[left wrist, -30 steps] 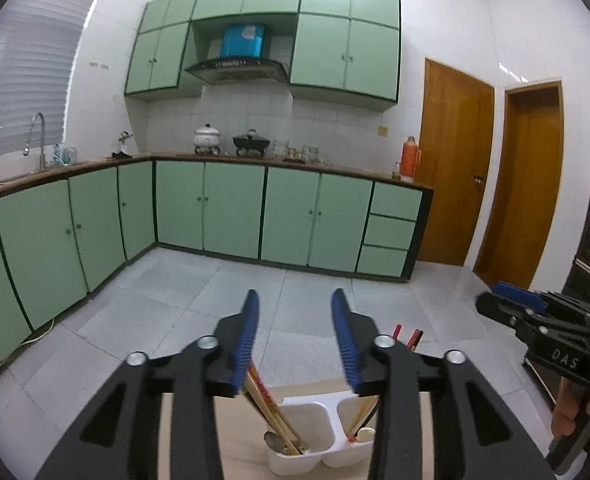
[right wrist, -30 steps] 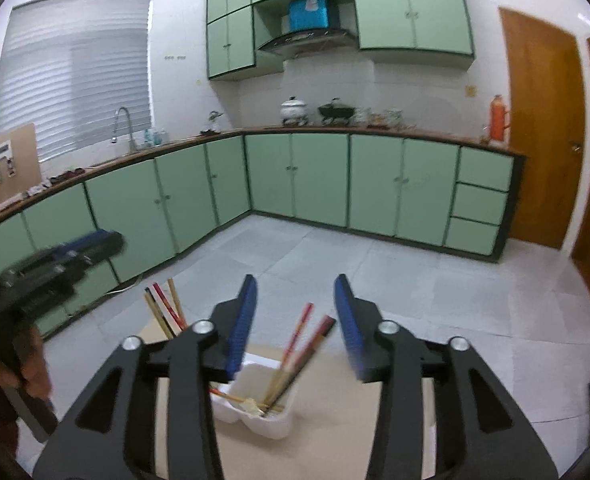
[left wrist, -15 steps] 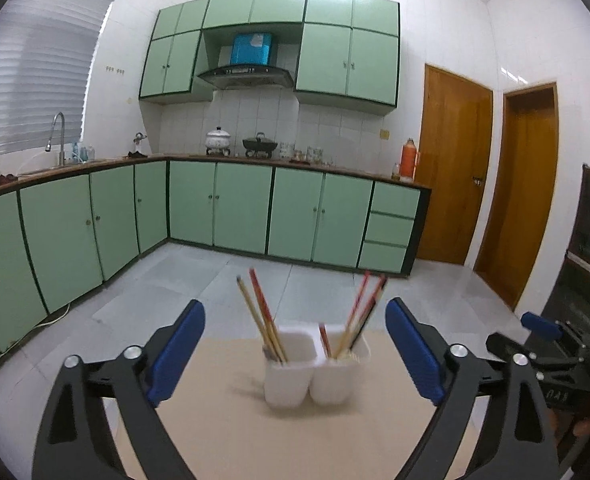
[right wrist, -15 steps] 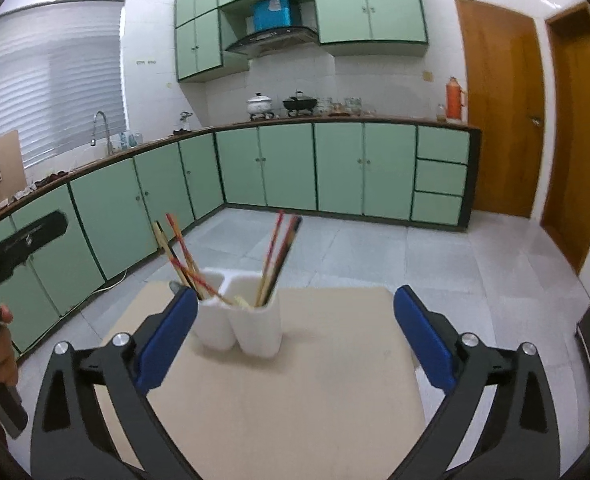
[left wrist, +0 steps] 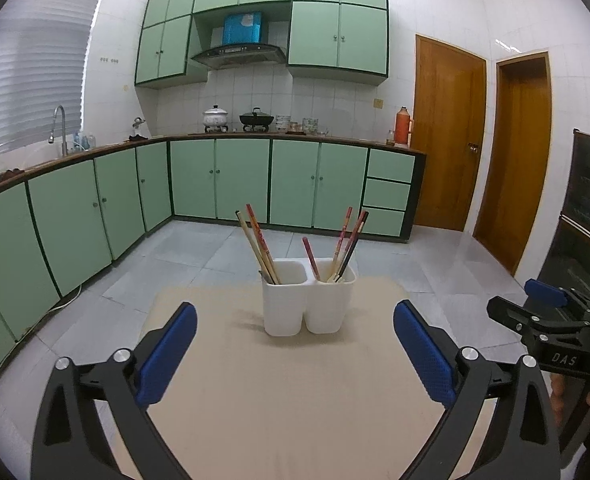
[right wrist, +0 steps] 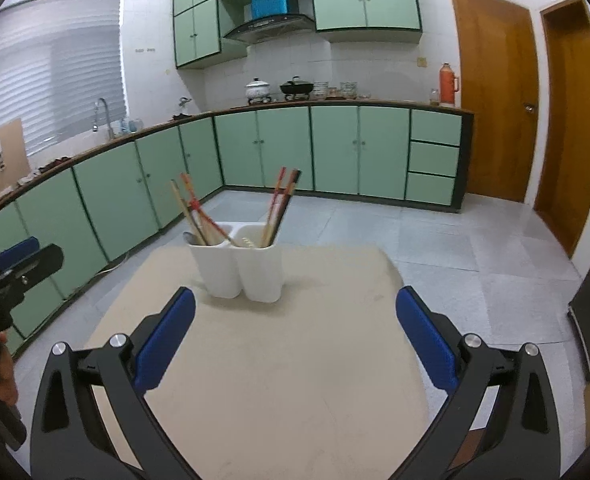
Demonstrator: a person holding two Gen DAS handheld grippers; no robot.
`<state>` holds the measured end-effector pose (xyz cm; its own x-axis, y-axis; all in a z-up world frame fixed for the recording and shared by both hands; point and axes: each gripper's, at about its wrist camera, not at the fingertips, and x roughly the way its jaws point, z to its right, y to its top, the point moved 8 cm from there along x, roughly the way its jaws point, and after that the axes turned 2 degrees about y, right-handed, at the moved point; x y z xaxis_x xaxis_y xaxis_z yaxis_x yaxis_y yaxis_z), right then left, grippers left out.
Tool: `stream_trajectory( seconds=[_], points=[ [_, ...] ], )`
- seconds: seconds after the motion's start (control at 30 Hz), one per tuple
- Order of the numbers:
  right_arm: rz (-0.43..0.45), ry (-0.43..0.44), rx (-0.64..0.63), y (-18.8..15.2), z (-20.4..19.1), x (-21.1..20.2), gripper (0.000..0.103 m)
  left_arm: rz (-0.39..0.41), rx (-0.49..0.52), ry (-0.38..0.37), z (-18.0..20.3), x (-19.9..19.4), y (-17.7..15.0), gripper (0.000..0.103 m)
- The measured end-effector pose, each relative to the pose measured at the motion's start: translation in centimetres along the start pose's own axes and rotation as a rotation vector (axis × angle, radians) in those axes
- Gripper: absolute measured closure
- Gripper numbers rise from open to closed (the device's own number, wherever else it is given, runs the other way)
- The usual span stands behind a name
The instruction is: Organize utensils
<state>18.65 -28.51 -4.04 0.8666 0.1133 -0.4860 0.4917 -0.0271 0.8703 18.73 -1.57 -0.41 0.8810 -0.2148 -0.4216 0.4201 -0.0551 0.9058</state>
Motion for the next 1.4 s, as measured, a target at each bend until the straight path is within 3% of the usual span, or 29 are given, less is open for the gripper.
stream_trajectory(
  seconds=[0.63,1.4],
  points=[
    [0.101,0.056,-0.067,3.5,-3.0,-4.9,0.006,0.064,0.002,0.019,0.5,-4.4,1.8,0.006],
    [0.117,0.084,-0.087,5.2,-4.6,-4.8,0.006,0.082,-0.006,0.025,-0.1,-4.7,2.0,0.006]
  ],
)
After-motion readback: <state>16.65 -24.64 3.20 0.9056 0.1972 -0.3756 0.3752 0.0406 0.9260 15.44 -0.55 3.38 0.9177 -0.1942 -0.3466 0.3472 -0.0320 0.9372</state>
